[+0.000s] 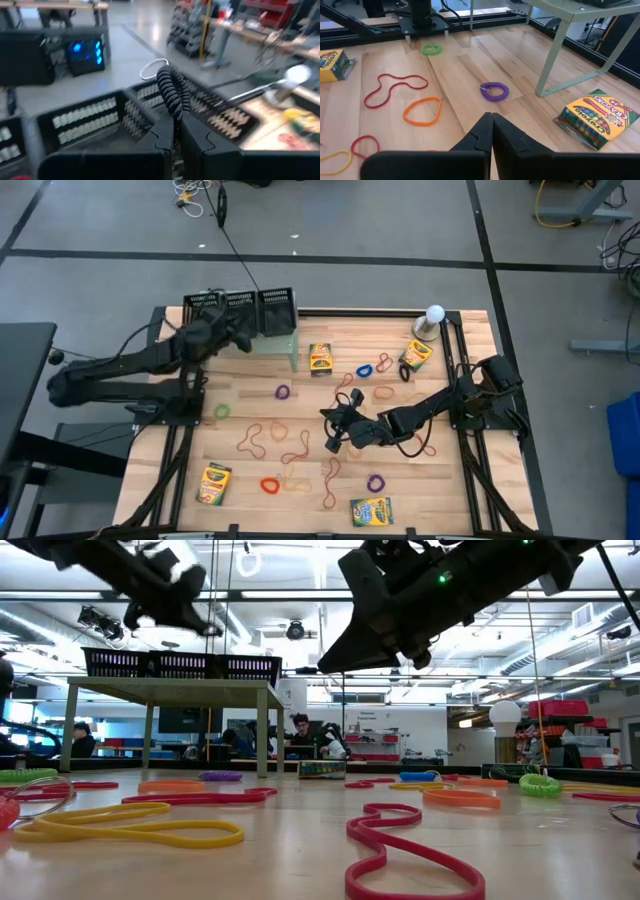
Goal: Pick & Place Office Desk Supplies
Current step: Put the black spring keychain into the middle black bin on the shelf, then put the crayon box into the right black bin on the shelf
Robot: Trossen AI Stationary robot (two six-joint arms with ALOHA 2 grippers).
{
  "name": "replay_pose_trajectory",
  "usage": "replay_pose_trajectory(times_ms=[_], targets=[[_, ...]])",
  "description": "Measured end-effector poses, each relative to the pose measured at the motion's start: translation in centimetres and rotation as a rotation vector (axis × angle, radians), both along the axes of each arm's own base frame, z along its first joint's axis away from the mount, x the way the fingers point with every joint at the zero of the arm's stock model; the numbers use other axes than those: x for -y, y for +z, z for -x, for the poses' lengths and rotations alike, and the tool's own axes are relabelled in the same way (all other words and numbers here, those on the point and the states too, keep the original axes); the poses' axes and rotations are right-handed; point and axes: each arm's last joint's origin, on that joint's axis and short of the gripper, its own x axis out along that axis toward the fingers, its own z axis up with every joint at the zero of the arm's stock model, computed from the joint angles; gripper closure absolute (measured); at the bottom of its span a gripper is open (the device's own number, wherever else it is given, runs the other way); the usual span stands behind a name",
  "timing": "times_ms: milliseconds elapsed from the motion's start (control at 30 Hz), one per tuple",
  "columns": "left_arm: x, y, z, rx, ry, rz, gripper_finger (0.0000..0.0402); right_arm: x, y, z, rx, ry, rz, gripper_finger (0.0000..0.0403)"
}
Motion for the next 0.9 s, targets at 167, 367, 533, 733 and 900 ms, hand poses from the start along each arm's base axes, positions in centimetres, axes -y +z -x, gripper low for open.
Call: replay_pose_trajectory(times_ms=[167,367,533,733,900], targets=[[-2.9,-0.6,1.0,-0.071,0.029,0.119,0.0384,0.0,0.0,0.0,0.002,0.002,-0.002,0.0394],[-4.9,0.7,1.5,-0.186,-0.038,0.217,0.0374,0.0,0.0,0.0,0.004,0.003,-0.003,0.0391],[-6.1,1.5,0.9,-0.312,-0.046,0.255,0.0328,0.0,0.0,0.0,0.004,0.003,-0.003,0.0393],[-7.1,2.7,-0.2,-0.400,-0.057,0.264,0.0273,0.0,0.0,0.0,0.004,0.003,-0.003,0.0393],[-7.2,5.0,-0.3,-0.424,-0.065,0.243,0.0255,0.0,0.0,0.0,0.003,0.003,-0.003,0.0393]])
